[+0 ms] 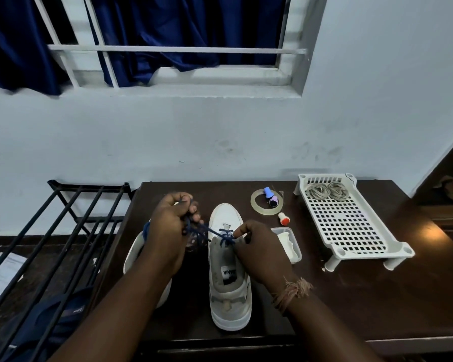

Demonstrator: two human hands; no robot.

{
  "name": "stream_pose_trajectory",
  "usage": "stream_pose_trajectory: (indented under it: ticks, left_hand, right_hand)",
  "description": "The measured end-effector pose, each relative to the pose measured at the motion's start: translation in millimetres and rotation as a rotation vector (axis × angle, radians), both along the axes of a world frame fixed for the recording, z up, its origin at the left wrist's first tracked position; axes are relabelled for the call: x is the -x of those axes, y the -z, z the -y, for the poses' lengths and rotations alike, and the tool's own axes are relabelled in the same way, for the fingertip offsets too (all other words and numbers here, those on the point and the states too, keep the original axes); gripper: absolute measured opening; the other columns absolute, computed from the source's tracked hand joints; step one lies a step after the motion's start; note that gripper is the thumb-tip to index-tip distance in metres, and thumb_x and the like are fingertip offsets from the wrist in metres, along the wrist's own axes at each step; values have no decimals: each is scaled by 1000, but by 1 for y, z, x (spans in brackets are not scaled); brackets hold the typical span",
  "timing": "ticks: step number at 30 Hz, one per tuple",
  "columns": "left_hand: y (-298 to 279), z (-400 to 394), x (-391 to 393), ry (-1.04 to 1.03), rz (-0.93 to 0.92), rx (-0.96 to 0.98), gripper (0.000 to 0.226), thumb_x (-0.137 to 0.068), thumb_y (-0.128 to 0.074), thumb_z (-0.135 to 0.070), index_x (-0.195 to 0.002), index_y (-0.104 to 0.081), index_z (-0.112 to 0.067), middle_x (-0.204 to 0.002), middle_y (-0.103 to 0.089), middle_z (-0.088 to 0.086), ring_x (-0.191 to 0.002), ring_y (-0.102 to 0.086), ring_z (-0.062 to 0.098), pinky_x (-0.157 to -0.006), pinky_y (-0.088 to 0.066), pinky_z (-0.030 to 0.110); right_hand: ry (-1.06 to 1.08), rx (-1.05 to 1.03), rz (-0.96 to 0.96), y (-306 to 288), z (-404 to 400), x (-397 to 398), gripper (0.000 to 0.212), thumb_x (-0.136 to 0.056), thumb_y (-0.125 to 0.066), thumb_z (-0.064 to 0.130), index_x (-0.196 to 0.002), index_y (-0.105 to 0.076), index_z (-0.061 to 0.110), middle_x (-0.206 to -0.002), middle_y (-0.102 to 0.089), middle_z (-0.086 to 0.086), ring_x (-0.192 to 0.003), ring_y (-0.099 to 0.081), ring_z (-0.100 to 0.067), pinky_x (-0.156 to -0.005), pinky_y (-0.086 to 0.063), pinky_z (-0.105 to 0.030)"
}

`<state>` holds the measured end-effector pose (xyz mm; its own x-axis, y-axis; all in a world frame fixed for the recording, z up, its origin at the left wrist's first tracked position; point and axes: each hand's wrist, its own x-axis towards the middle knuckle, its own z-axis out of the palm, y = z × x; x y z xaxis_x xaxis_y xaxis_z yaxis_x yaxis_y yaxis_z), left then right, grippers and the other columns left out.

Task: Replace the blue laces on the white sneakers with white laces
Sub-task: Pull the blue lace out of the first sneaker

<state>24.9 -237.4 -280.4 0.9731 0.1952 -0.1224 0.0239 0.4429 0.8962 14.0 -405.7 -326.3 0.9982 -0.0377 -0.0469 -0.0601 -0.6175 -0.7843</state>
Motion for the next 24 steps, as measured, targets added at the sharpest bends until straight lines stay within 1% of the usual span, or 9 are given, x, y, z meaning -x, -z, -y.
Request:
stream_pose_trajectory:
  ticks: [2,4,7,9,12,16,18,21,24]
  left_hand:
    - [5,0,-2,-62,40,-288,18,-103,-45,-5,-91,-57,-13,-66,-53,0,-53,-48,11,-55,-40,27]
    - [14,-1,-3,-55,104,-783,8,-97,-59,-27,-92,-65,-26,-72,-61,-6,-63,-58,6,-63,-47,26]
    - [32,-2,1,160,273,-1589,33,-73,-54,-64,-82,-75,-41,-77,-62,-8,-75,-62,12,-65,-43,31]
    - [38,-3,1,214,357,-1816,29,-68,-56,-61,-76,-76,-42,-75,-60,-8,-73,-62,19,-63,-34,31]
    - [29,-5,0,39,391,-1704,10,-73,-63,-34,-68,-70,-29,-77,-61,-4,-75,-61,26,-63,-45,39]
    - [10,-21,-5,-284,228,-1165,14,-89,-61,-9,-84,-63,-23,-90,-63,-9,-90,-61,18,-78,-45,32]
    - [16,-28,-6,-205,137,-1182,15,-89,-67,-17,-104,-67,-19,-106,-65,-4,-105,-61,19,-86,-45,31]
    - [29,-18,4,-118,126,-1321,57,-79,-70,-37,-130,-61,-14,-138,-57,13,-137,-47,30,-113,-39,42]
    - [23,4,18,-69,174,-1295,23,-83,-76,-30,-104,-71,-23,-107,-71,-5,-109,-64,14,-91,-45,25]
  right_hand:
    - [0,-1,7,0,-2,-1,17,-84,-60,10,-86,-63,27,-77,-60,11,-76,-60,-12,-63,-43,-23]
    - [-34,29,33,-2,-5,-1,21,-81,-58,8,-87,-64,28,-87,-63,6,-82,-63,-17,-70,-49,-28]
    - [-138,161,59,-7,-9,2,30,-81,-59,7,-102,-65,28,-107,-50,-1,-89,-62,-21,-80,-52,-30]
    - [-151,199,64,-7,-8,2,31,-82,-61,6,-106,-65,25,-110,-47,-2,-89,-61,-21,-77,-49,-23]
    - [-92,146,72,-5,-4,0,28,-80,-63,5,-96,-64,28,-103,-54,0,-91,-58,-17,-66,-36,-13]
    - [-61,96,47,-5,-1,1,31,-80,-62,6,-99,-65,30,-106,-49,1,-89,-57,-15,-68,-37,-10]
    - [-125,160,81,-5,-6,4,32,-81,-61,7,-103,-67,30,-110,-47,0,-87,-59,-16,-74,-45,-17]
    - [-166,269,161,-4,-14,5,23,-84,-59,14,-100,-70,25,-109,-48,-2,-93,-57,-18,-84,-51,-29]
    - [-154,299,203,-3,-13,2,11,-85,-62,15,-89,-69,22,-103,-49,-2,-87,-57,-19,-79,-51,-33]
